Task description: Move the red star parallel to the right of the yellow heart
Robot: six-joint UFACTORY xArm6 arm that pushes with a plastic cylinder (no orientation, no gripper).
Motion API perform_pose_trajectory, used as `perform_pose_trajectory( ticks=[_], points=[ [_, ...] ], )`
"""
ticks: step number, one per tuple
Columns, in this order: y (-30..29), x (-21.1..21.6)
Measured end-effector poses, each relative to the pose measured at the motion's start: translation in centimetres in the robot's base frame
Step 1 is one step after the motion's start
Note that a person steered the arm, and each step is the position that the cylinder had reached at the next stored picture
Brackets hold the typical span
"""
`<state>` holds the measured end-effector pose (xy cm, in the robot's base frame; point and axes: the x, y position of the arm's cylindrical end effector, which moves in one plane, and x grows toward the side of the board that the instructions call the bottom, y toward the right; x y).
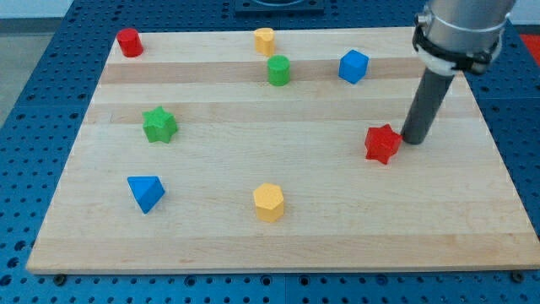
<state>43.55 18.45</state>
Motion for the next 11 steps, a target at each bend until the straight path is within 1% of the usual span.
perform_pose_trajectory(
  ticks=[1, 2, 3, 5, 6, 7, 9, 10, 11],
  points=[
    [0.3, 3.7],
    [0.3, 8.5],
    [-2.0, 8.3],
    [-3.5, 2.2],
    [-4.9, 3.2],
    [-8.0, 3.0],
    [-9.6, 2.7],
    [-11.7, 2.7],
    [-12.2, 1.3]
  ],
)
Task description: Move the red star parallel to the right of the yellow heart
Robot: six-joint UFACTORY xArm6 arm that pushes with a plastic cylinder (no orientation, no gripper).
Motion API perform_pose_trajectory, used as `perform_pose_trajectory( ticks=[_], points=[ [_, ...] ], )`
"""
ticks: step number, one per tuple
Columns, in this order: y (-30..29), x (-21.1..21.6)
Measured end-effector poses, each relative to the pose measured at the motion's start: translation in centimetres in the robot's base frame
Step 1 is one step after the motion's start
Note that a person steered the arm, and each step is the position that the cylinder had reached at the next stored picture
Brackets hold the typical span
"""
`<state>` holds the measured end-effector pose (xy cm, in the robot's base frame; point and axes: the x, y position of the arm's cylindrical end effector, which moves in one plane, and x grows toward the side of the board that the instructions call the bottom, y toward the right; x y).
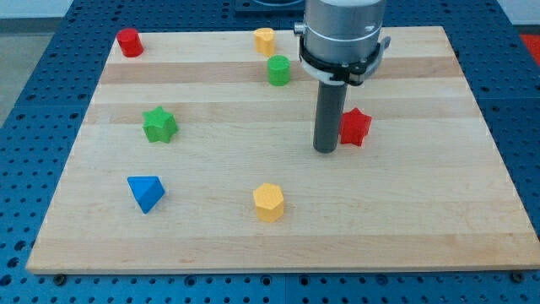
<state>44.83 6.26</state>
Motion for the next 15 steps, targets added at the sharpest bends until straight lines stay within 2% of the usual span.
perform_pose_trajectory(
  ticks=[1, 2, 3, 5, 6, 8, 9, 10, 11, 13, 15],
  points=[
    [4.5, -2.8],
    [7.6, -3.3],
    [5.4, -2.7],
    [5.6, 2.6],
    [9.8, 0.5],
    [11.2, -7.8],
    [11.2, -7.5],
    [11.3, -4.4],
    [12.2, -4.1],
    [13.2, -12.2],
    [13.2, -15.1]
  ],
)
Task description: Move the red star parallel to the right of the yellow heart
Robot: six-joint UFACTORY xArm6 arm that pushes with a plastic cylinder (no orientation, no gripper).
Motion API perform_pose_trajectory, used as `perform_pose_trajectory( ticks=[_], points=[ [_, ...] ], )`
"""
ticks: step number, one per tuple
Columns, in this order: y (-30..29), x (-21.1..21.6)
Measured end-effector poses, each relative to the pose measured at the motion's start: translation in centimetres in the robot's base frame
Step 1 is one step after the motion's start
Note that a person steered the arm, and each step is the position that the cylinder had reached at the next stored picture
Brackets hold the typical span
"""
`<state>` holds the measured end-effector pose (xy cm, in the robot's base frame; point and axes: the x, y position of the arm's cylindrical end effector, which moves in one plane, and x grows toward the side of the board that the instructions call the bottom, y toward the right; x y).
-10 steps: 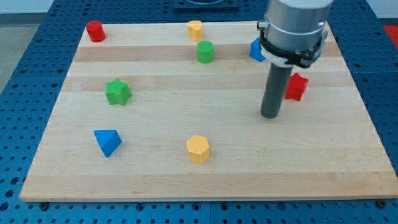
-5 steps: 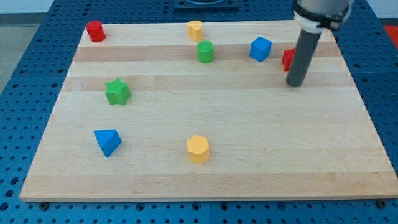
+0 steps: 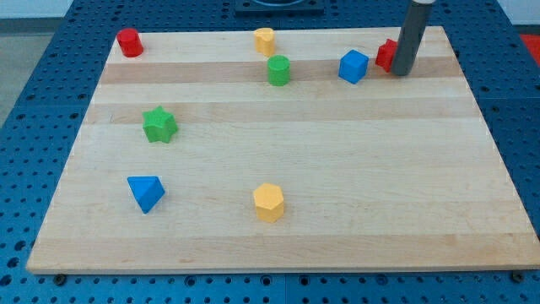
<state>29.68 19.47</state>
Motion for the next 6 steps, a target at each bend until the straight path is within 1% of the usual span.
perform_pose_trajectory(
  ticks=[1, 2, 3, 4, 6],
  points=[
    [0.0, -2.6],
    [0.0, -2.9],
    [-1.4, -0.1],
    [-3.4, 0.3],
    [-3.7, -1.6]
  ],
)
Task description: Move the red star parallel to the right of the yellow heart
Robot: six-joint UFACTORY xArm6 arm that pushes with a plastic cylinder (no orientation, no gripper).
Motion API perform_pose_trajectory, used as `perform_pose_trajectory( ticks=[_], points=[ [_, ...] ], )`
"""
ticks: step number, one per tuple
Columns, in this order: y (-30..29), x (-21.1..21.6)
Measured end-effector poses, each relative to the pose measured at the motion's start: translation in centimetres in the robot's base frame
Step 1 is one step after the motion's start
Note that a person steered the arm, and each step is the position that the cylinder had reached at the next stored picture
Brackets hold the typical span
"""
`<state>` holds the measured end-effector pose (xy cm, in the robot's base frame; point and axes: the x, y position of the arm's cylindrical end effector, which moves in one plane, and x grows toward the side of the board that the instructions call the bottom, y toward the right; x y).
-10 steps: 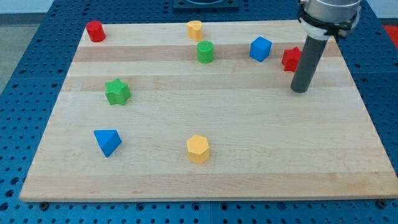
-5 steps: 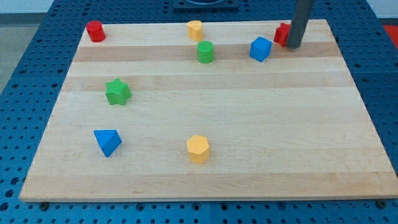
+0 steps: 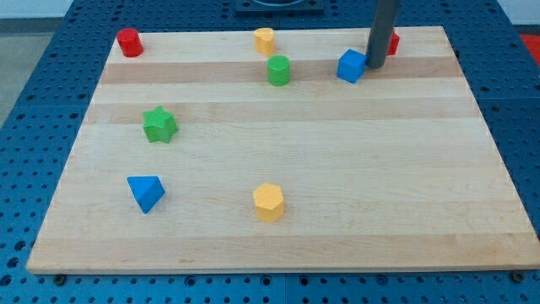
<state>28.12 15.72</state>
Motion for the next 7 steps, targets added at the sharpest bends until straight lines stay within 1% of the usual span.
perform_pose_trajectory(
  ticks=[2, 3, 4, 5, 6, 7],
  points=[
    [3.2, -1.9],
    [3.5, -1.9],
    [2.7, -0.6],
    [1.4, -0.6],
    [1.4, -0.5],
    [1.5, 3.1]
  ],
)
